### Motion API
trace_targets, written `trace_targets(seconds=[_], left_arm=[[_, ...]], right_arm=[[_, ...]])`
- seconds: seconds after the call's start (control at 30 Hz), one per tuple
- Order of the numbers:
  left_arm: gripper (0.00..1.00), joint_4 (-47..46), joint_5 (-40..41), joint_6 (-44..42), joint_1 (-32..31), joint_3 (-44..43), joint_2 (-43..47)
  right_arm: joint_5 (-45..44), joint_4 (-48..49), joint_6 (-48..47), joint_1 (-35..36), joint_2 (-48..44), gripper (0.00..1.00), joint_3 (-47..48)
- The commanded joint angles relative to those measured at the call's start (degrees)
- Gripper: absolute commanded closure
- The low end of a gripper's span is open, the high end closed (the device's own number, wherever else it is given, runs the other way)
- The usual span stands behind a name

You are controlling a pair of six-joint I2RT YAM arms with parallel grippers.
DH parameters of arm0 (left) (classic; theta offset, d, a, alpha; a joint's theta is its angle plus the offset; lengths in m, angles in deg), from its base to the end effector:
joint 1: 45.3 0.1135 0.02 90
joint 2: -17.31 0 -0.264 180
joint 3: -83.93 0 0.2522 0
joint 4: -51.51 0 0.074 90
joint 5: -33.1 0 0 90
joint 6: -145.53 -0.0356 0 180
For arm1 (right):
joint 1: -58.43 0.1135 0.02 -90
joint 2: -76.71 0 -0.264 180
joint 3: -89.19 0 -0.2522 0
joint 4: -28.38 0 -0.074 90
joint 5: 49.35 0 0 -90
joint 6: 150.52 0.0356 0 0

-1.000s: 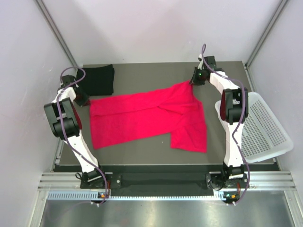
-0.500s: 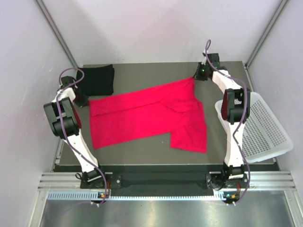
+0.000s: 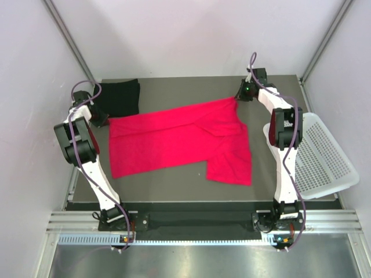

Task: Fold and stack the t-shirts
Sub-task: Fold the tshirt

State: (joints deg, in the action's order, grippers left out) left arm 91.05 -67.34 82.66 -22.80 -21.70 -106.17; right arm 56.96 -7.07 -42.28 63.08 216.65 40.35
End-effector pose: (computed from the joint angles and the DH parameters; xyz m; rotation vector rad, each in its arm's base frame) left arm 0.4316 0.1718 0.1646 -1.0155 2.3598 -0.2648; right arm 0.5462 0.0545 0.1695 0.1375 2.3610 0.5293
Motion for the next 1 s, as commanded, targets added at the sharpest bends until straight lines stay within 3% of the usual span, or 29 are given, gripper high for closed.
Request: trace_targets(seconds=[0.0,0.27,0.47,0.97], left_arm=[[1.00,-4.60,1.21,-0.50,1.05,-1.20,-1.15],[1.00,-6.27,0.15,-0.51,1.14,-0.06,1.57],[1.00,-7.76,2.61,-0.68,1.14,4.25,7.02],[1.00,-7.24,2.10,0.11,1.40,1.79,6.67]], right_arm=[[-0.94,3.41,-0.05,-1.48,0.60,1.00,2.57],[-1.02,3.59,0.13,-1.48,0.25,1.00,3.01],[-1.73,6.39,0.39,-1.48,-3.87,1.00,-1.73],[-1.55,6.14,0.66,-1.83,-3.18,1.00,-1.04]])
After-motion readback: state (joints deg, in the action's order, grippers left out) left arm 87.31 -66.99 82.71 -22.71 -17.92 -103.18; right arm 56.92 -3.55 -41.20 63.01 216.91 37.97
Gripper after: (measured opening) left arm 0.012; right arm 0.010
